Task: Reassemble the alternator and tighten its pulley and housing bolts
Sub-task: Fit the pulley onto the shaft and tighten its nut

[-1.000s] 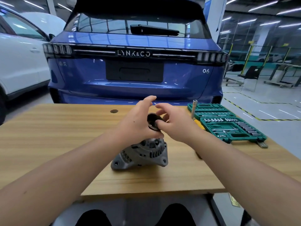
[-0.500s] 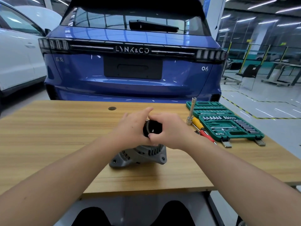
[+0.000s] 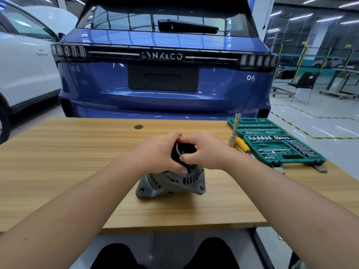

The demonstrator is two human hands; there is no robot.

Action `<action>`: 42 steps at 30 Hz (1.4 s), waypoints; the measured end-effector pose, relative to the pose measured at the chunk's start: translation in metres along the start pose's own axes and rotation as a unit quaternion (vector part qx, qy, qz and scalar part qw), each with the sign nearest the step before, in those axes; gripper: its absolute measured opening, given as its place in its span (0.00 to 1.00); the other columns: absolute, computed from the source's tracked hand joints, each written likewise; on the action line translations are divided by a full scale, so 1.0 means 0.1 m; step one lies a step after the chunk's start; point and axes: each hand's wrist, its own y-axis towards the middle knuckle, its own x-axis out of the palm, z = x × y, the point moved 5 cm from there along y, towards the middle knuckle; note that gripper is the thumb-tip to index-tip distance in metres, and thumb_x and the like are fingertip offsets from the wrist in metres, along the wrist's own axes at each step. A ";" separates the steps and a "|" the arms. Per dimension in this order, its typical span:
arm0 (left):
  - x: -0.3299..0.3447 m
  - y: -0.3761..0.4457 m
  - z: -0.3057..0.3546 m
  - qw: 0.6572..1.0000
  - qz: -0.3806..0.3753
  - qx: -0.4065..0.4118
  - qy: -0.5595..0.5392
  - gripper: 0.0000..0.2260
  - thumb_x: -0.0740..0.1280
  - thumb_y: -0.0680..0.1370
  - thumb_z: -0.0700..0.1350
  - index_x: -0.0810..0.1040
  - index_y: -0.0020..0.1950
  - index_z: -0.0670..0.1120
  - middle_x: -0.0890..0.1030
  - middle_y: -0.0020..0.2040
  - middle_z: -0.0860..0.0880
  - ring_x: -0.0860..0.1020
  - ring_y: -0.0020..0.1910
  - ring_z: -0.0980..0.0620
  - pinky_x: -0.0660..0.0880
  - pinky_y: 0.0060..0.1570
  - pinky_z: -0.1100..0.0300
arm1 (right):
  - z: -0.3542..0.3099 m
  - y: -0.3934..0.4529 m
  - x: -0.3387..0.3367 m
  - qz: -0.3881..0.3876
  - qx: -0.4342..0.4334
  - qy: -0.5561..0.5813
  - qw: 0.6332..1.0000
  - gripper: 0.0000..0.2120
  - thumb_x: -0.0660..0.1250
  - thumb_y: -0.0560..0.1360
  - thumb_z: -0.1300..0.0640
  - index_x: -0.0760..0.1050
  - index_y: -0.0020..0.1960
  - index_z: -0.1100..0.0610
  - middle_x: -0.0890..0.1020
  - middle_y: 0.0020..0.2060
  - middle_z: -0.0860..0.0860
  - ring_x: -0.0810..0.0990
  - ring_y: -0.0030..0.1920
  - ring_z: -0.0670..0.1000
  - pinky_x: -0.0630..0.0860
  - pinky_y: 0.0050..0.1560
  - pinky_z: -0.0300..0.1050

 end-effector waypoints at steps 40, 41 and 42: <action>0.15 0.02 0.00 0.991 0.110 -0.051 0.057 0.35 0.72 0.66 0.71 0.68 0.71 0.67 0.79 0.59 0.59 0.76 0.59 0.54 0.76 0.47 0.55 | 1.77 0.70 0.13 -0.038 0.224 -0.288 0.930 0.16 0.58 0.81 0.58 0.75 0.67 0.53 0.81 0.60 0.55 0.79 0.57 0.57 0.79 0.57 0.54; 0.15 0.02 0.00 0.991 0.113 -0.052 0.054 0.35 0.72 0.66 0.72 0.67 0.70 0.67 0.79 0.59 0.59 0.76 0.59 0.54 0.75 0.47 0.56 | 1.77 0.79 0.18 -0.056 0.221 -0.310 0.923 0.16 0.58 0.81 0.58 0.74 0.67 0.53 0.80 0.60 0.55 0.79 0.57 0.57 0.79 0.57 0.54; 0.15 0.02 -0.01 0.991 0.115 -0.054 0.052 0.35 0.72 0.66 0.72 0.67 0.70 0.67 0.79 0.60 0.60 0.76 0.59 0.54 0.74 0.46 0.56 | 1.77 0.87 0.23 -0.070 0.214 -0.328 0.918 0.15 0.57 0.81 0.57 0.74 0.66 0.54 0.79 0.61 0.55 0.79 0.58 0.58 0.78 0.57 0.54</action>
